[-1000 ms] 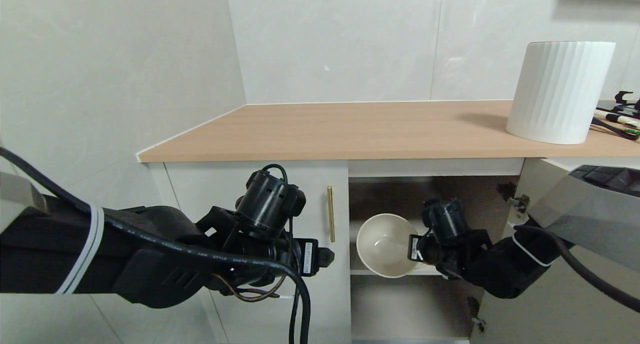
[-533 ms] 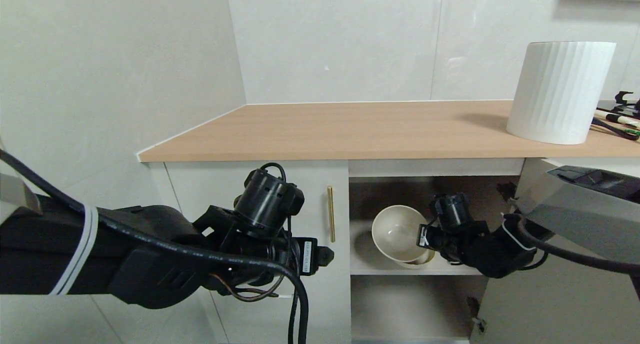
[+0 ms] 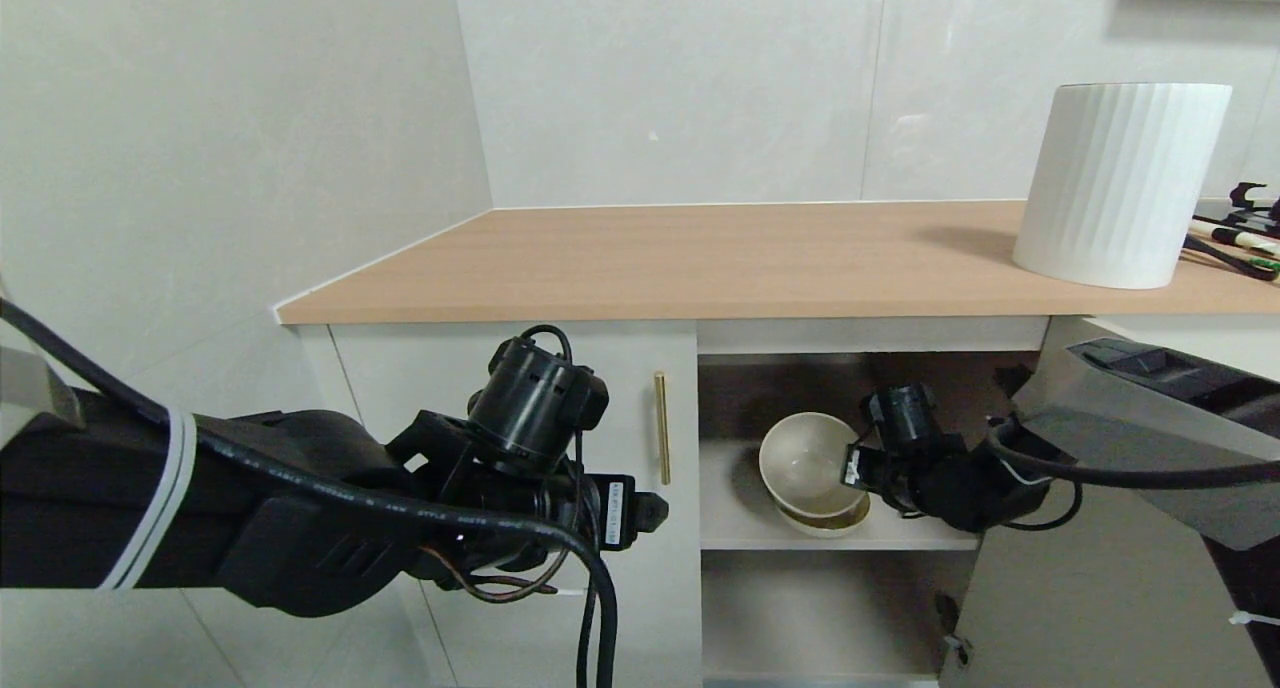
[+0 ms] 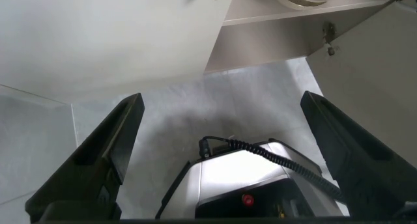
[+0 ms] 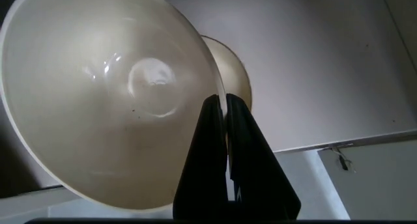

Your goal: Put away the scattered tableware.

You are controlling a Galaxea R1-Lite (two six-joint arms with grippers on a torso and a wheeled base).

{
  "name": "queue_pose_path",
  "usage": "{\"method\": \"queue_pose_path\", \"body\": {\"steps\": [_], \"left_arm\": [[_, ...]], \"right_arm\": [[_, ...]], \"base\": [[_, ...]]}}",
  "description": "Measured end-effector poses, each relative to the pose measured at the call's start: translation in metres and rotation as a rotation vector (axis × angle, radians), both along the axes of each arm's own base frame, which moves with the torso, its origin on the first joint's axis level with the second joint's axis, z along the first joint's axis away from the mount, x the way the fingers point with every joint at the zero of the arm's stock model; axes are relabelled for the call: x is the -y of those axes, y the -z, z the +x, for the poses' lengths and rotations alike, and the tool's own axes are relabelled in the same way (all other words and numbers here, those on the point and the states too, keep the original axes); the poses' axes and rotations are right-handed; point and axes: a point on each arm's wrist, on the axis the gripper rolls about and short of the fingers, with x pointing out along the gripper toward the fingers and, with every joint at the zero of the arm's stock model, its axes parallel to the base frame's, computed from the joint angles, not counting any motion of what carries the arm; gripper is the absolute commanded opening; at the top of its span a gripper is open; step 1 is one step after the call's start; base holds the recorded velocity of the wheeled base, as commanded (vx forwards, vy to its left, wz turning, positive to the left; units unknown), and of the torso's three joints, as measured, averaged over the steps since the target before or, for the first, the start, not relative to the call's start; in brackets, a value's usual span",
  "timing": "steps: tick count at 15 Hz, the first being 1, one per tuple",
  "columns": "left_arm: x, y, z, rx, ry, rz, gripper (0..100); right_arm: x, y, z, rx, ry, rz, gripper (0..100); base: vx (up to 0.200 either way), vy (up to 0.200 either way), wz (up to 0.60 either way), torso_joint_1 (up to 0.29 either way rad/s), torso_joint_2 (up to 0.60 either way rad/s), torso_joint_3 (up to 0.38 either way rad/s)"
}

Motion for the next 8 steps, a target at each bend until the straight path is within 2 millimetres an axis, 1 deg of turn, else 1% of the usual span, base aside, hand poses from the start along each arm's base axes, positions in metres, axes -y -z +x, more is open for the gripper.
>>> {"method": "queue_pose_path", "body": {"steps": [4, 8], "left_arm": [[0.0000, -0.0001, 0.0000, 0.000, 0.000, 0.000, 100], [-0.0001, -0.0005, -0.0002, 0.000, 0.001, -0.002, 100]], "right_arm": [[0.0035, 0.0056, 0.0020, -0.021, 0.008, -0.008, 0], [0.0041, 0.0069, 0.0030, -0.033, 0.010, -0.011, 0]], "base": [[0.000, 0.000, 0.00, 0.000, 0.00, 0.000], [0.000, 0.000, 0.00, 0.000, 0.00, 0.000]]}}
